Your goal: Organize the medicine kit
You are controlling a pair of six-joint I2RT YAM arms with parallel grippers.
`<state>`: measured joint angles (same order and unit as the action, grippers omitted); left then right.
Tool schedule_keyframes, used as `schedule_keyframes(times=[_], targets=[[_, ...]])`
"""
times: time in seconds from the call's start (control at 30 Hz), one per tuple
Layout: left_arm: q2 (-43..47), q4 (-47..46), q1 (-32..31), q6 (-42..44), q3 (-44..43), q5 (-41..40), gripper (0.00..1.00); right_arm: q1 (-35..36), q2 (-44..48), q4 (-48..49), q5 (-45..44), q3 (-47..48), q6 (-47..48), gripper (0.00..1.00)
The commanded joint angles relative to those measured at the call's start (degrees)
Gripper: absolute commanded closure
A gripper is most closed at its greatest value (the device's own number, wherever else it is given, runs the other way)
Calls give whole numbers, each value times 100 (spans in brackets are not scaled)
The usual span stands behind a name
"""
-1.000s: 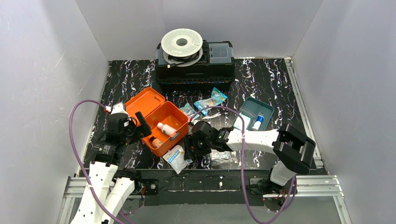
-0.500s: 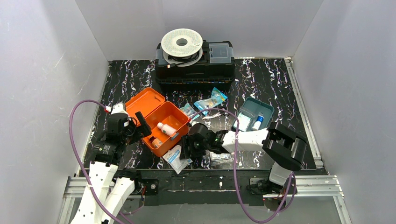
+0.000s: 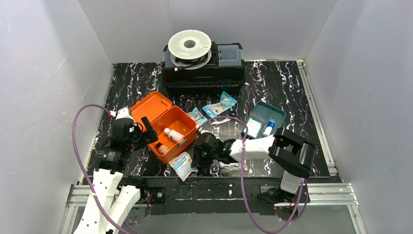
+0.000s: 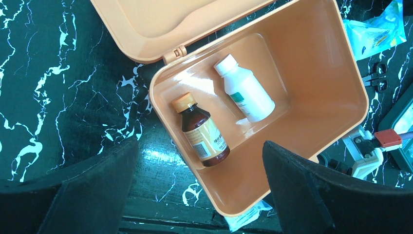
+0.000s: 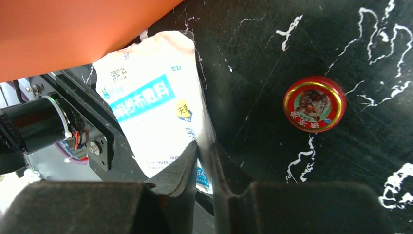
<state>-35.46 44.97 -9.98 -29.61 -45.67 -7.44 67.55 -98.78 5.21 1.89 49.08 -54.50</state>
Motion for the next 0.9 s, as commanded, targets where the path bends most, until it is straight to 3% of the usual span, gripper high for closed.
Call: schedule_keyframes(times=[0.0, 0.1, 0.4, 0.87], targets=[[-21, 40, -13, 34, -12, -29, 1, 107, -203, -133, -323, -28, -55, 84], [-21, 39, -8, 33, -8, -29, 0, 147, -138, -196, -357, 16, -6, 99], [2, 49, -13, 34, -21, -47, 0, 258, 681, -600, -503, -34, 243, 99], [18, 73, -13, 16, -28, -100, 0, 270, 2435, -2474, 55, -174, 1095, 99]])
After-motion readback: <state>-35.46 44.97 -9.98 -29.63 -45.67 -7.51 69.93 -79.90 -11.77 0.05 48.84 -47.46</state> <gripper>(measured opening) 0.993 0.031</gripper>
